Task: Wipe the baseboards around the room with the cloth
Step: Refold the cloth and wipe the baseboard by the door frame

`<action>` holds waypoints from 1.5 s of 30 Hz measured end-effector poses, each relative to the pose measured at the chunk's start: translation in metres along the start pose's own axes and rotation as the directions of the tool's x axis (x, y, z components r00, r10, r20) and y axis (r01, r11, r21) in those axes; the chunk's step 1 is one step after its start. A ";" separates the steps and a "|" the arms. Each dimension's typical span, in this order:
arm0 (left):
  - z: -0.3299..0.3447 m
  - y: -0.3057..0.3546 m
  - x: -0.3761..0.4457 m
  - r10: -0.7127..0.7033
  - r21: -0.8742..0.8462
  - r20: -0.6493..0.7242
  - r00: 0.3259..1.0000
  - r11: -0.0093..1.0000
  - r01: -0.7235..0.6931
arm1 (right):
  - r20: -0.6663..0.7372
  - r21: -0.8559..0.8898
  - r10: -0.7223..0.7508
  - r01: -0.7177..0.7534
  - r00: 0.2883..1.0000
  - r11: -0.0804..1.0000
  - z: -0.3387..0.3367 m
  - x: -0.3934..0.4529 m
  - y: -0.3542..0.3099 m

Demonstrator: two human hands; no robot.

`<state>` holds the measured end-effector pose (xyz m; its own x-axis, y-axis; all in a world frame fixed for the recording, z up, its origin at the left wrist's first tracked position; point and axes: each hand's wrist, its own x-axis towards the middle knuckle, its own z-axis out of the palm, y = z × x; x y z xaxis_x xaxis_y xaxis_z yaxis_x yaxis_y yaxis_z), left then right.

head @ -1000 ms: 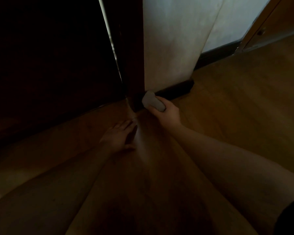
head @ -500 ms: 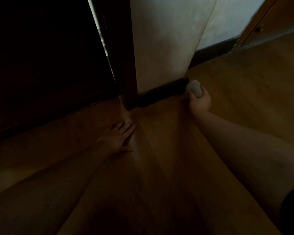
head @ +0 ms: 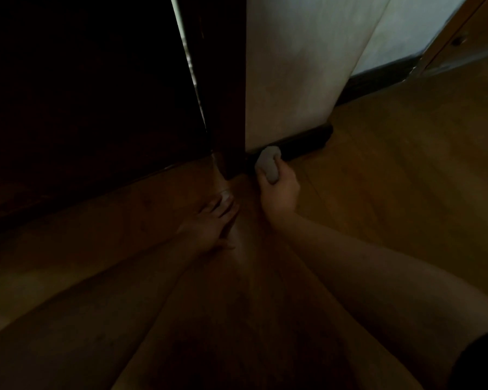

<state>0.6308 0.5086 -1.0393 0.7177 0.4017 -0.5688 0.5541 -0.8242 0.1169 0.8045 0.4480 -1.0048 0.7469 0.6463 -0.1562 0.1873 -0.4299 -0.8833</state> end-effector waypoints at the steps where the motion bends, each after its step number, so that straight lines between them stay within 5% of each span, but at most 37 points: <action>1: 0.001 -0.001 0.000 0.004 0.004 -0.007 1.000 1.000 -0.004 | 0.024 -0.004 -0.025 0.025 0.999 1.000 0.004 -0.005 -0.001; 6: 0.003 -0.004 0.001 0.017 0.038 -0.021 1.000 0.999 -0.016 | 0.143 -0.011 -0.074 0.076 0.987 0.997 0.005 -0.012 -0.003; 10: 0.000 -0.004 0.001 0.017 0.063 -0.020 1.000 0.998 -0.016 | 0.303 -0.083 -0.263 0.300 0.916 0.950 -0.028 0.000 0.015; 15: -0.010 -0.001 0.003 0.003 0.089 -0.016 1.000 0.996 -0.002 | -0.008 -0.085 -0.030 0.029 1.000 0.996 -0.083 0.044 0.041; 22: -0.009 0.000 0.003 -0.029 0.081 -0.009 1.000 0.996 0.029 | -0.213 -0.038 0.201 -0.213 0.956 0.976 -0.133 0.096 0.061; 30: -0.009 -0.001 0.001 -0.020 0.080 -0.026 0.999 0.997 0.022 | -0.113 0.018 0.220 -0.220 0.969 0.975 -0.082 0.098 0.037; 35: -0.008 -0.002 0.001 -0.021 0.057 -0.007 1.000 0.998 0.022 | -0.035 -0.071 0.056 -0.058 0.998 0.996 -0.035 0.054 0.035; 40: -0.009 -0.001 0.000 -0.007 0.081 -0.039 0.999 0.997 0.010 | 0.015 -0.050 0.152 -0.151 0.988 0.987 0.008 0.018 0.022; 45: -0.010 0.002 -0.004 -0.014 0.096 -0.053 0.998 0.995 0.019 | 0.124 -0.084 0.091 -0.081 0.988 0.993 0.021 -0.001 0.016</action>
<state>0.6334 0.5094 -1.0284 0.7312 0.4341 -0.5262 0.5246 -0.8509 0.0270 0.7936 0.4537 -1.0277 0.6759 0.6779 -0.2892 0.1792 -0.5318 -0.8277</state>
